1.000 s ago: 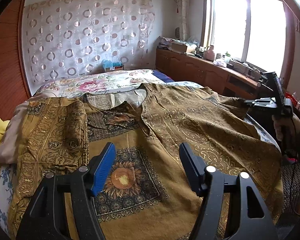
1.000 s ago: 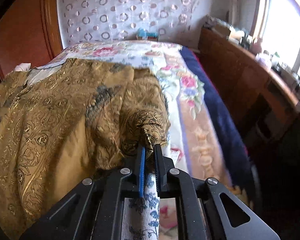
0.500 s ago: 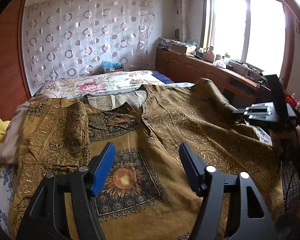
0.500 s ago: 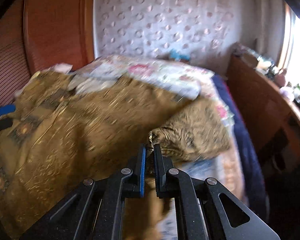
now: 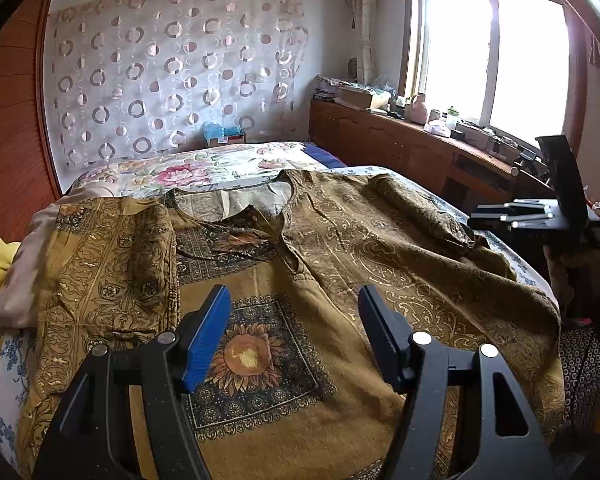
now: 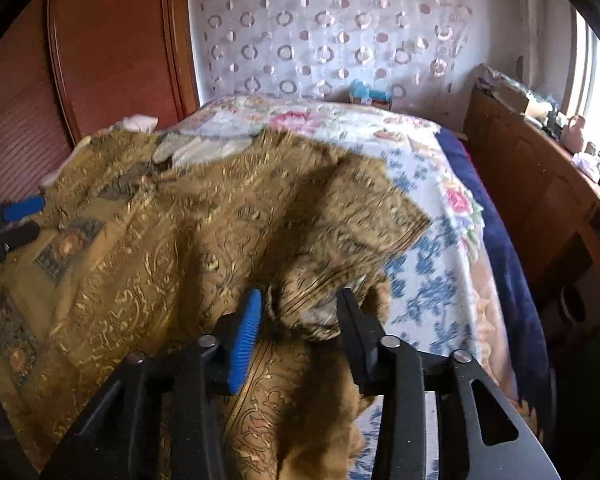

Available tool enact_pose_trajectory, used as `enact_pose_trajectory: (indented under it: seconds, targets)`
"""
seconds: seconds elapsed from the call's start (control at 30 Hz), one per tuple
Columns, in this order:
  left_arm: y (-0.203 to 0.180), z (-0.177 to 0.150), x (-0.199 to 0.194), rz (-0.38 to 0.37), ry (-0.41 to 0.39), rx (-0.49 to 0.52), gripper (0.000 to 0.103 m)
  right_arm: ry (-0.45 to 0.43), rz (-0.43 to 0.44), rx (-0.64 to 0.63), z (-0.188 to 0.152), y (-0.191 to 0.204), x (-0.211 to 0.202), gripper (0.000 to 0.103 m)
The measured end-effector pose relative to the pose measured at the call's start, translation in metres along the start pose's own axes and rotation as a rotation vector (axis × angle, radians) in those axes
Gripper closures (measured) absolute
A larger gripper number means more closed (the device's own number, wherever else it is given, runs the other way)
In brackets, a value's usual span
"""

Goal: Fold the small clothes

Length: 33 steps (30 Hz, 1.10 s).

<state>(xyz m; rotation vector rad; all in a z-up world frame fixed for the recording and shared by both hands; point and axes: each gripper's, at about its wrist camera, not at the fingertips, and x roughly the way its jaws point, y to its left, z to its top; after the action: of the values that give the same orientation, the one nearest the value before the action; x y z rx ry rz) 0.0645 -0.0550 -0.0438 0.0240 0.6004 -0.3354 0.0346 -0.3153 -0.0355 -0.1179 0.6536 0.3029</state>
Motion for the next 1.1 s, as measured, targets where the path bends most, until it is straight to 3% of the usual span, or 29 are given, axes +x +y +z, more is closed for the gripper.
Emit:
enact_pose_trajectory:
  seconds: [0.27,0.5,0.63,0.67,0.73,0.83,1.0,1.1]
  targets:
    - [0.0,0.0,0.0,-0.001,0.002,0.0,0.036,0.028,-0.037,0.11,0.012,-0.038,0.025,0.06]
    - [0.0,0.0,0.0,0.002,0.004,-0.001,0.036,0.107,-0.005,0.203,0.026,-0.055,0.076,0.06]
    - [0.001,0.0,0.0,0.001,0.004,0.0,0.036,0.106,0.003,0.206,0.031,-0.057,0.084,0.06]
    - [0.001,0.0,0.0,0.001,0.004,0.0,0.036,0.107,0.006,0.197,0.033,-0.055,0.085,0.062]
    - [0.001,0.0,0.0,0.002,0.004,0.0,0.036,0.107,0.008,0.168,0.036,-0.052,0.088,0.079]
    - [0.001,-0.001,0.0,0.005,0.004,-0.002,0.036,0.077,-0.021,0.118,0.039,-0.045,0.086,0.092]
    - [0.005,-0.003,-0.002,0.013,0.003,-0.008,0.036,-0.046,-0.064,0.079,0.048,-0.027,0.06,0.094]
    - [0.008,-0.003,-0.004,0.017,-0.001,-0.012,0.036,-0.078,-0.029,0.044,0.055,-0.011,0.053,0.094]
